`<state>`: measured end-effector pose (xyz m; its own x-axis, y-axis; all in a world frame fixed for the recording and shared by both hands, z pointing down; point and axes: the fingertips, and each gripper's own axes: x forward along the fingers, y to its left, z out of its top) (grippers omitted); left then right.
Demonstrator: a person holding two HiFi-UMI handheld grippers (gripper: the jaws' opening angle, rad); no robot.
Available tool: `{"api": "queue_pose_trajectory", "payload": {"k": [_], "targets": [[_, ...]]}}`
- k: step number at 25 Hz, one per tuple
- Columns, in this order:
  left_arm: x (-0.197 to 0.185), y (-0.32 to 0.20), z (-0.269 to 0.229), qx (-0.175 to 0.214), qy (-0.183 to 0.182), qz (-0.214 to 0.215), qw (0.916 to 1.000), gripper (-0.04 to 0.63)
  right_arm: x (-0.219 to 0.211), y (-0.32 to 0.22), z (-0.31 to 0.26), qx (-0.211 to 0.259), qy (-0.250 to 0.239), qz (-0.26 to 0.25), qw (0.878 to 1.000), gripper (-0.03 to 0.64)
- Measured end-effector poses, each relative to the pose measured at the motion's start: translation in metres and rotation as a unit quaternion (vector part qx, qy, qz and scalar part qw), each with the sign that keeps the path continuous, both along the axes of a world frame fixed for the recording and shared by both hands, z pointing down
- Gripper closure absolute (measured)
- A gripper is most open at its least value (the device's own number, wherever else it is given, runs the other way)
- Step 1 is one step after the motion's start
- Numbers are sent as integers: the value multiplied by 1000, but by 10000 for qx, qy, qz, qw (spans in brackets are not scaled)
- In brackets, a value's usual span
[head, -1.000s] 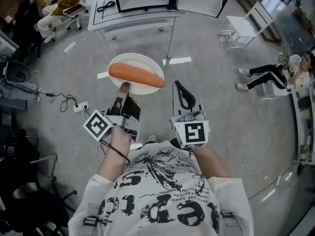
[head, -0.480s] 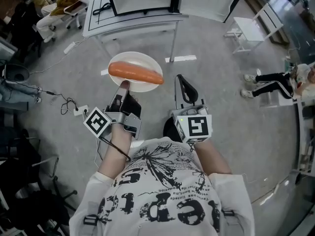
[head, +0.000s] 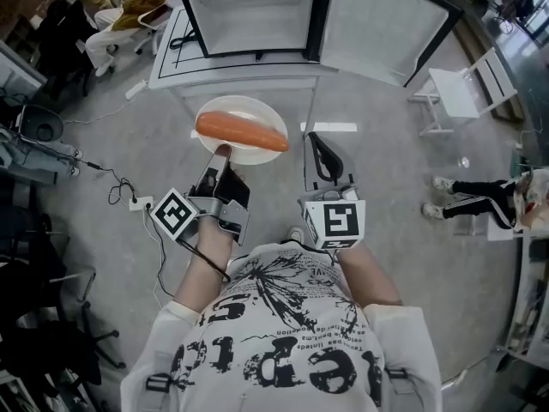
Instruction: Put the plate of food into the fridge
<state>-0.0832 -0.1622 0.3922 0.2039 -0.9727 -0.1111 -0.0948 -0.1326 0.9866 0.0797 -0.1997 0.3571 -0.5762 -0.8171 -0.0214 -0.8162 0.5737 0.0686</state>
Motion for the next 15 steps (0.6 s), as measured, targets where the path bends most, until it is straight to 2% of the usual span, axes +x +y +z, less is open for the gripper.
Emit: {"api": "queue_pose_trajectory", "payload": {"k": [5, 11, 15], "targets": [[15, -40, 2, 3, -10, -150, 9999, 575, 14, -44, 8, -37, 20, -150, 9999, 617], [23, -77, -2, 13, -317, -159, 9994, 575, 19, -84, 11, -235, -140, -233, 9994, 617], [24, -98, 0, 15, -288, -63, 9996, 575, 16, -102, 16, -303, -132, -227, 9992, 617]]}}
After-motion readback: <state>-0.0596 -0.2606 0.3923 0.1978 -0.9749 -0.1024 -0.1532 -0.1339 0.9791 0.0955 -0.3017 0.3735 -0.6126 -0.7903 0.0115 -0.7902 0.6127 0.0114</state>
